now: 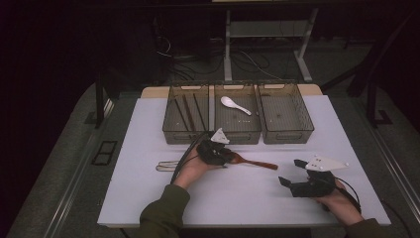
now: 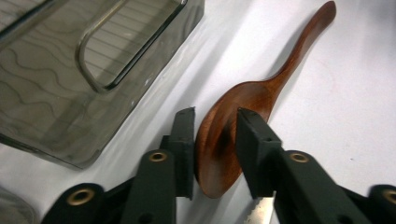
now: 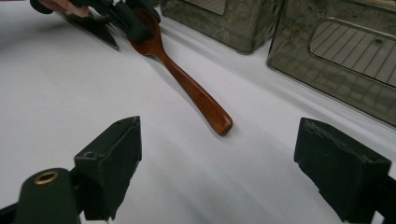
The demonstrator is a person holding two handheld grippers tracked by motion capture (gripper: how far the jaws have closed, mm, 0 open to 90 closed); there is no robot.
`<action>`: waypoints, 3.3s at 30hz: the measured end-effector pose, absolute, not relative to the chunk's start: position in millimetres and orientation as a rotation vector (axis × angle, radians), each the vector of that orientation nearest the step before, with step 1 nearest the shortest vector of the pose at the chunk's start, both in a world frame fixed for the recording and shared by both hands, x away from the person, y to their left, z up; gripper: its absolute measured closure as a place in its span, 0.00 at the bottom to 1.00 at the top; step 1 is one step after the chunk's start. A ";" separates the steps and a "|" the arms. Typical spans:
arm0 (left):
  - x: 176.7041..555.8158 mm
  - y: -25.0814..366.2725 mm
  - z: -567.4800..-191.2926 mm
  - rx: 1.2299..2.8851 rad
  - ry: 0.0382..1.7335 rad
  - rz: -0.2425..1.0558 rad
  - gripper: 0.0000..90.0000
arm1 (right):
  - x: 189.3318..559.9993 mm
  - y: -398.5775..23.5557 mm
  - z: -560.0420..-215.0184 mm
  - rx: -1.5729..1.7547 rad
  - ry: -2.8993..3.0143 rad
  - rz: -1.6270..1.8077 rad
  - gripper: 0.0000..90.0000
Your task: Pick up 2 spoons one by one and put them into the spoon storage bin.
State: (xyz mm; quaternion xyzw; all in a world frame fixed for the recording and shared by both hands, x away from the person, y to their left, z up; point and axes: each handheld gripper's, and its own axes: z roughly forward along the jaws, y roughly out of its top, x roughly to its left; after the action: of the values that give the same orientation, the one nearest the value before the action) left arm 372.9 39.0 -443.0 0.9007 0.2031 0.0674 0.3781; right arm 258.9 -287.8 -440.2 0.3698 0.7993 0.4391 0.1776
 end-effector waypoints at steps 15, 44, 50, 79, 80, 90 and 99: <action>366.7 38.0 -440.0 2.300 0.428 0.137 0.90 | 258.7 -288.2 -439.9 1.048 2.260 1.243 0.16; 357.4 54.0 -411.7 2.169 0.455 0.154 0.91 | 258.7 -288.6 -439.8 1.046 2.259 1.244 0.16; 357.5 60.6 -401.3 2.136 0.491 0.162 0.91 | 258.7 -288.5 -439.8 1.046 2.260 1.243 0.16; 389.1 66.2 -352.7 2.051 0.631 0.392 0.91 | 259.4 -287.7 -440.6 1.049 2.265 1.240 0.16; 390.9 66.4 -351.6 2.054 0.632 0.401 0.91 | 259.4 -287.9 -440.5 1.051 2.264 1.239 0.16; 405.3 61.5 -350.1 2.064 0.715 0.467 0.91 | 259.3 -288.1 -440.4 1.050 2.264 1.240 0.16; 418.9 53.5 -359.1 2.059 0.844 0.519 0.91 | 259.4 -288.7 -440.2 1.046 2.263 1.242 0.16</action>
State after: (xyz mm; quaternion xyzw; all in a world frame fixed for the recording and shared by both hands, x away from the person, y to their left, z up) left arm 418.9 53.5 -359.1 0.8196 0.3362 0.2065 0.4155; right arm 259.4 -288.7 -440.2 0.3697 0.7996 0.4388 0.1774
